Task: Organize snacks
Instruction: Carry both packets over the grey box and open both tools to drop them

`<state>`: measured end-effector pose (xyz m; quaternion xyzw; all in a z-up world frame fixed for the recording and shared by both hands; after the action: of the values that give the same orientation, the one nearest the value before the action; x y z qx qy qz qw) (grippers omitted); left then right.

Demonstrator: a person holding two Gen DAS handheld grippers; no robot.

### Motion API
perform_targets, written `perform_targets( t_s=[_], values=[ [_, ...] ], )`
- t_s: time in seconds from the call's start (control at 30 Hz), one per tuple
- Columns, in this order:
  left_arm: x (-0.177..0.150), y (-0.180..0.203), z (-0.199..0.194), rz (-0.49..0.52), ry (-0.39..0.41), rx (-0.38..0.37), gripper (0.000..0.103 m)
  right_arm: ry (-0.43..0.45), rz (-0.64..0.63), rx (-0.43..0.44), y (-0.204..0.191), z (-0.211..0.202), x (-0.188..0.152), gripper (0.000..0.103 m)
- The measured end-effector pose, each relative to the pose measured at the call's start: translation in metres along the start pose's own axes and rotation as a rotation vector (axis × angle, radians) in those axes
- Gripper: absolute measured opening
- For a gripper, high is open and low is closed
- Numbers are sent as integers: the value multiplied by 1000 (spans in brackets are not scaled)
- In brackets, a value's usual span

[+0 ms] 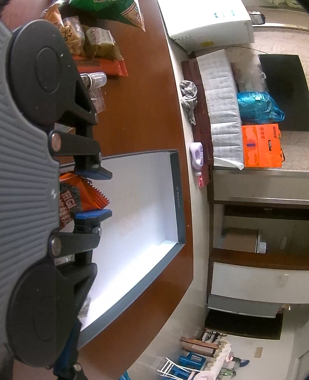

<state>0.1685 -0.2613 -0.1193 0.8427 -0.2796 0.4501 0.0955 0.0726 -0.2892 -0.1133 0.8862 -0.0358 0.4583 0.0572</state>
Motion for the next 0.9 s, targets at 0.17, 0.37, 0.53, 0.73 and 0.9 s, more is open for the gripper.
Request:
perform_targets(
  t_s=[0.17,0.37,0.53,0.73,0.9],
  values=[
    [4,2,-1,-3,12,8,25,15,21,-14,4,1,5,31],
    [8,8,-7,-6,26,9,31,9,31,-8,0,-3,-2,34],
    [14,11,-13,-5,50,18,56,42,42,-7,-1,-13,1,57],
    [21,13,-29,-13,97,32,81,115,30,-17,-3,-29,8,87],
    [24,11,-42,-11,106,33,81,121,4,-19,-7,-34,9,87]
  ],
)
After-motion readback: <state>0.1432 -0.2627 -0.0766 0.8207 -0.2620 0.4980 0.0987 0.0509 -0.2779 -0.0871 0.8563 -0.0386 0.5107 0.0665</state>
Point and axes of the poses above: each gripper's, at about its wrist camera, not at the fingertips, and z roughly the way its jaws point, y to its right, x to its top, the point moved 10 cm from there along z, roughly the way its jaws point, and after that the axes turned 10 degrees about z, right-handed, at the moved point
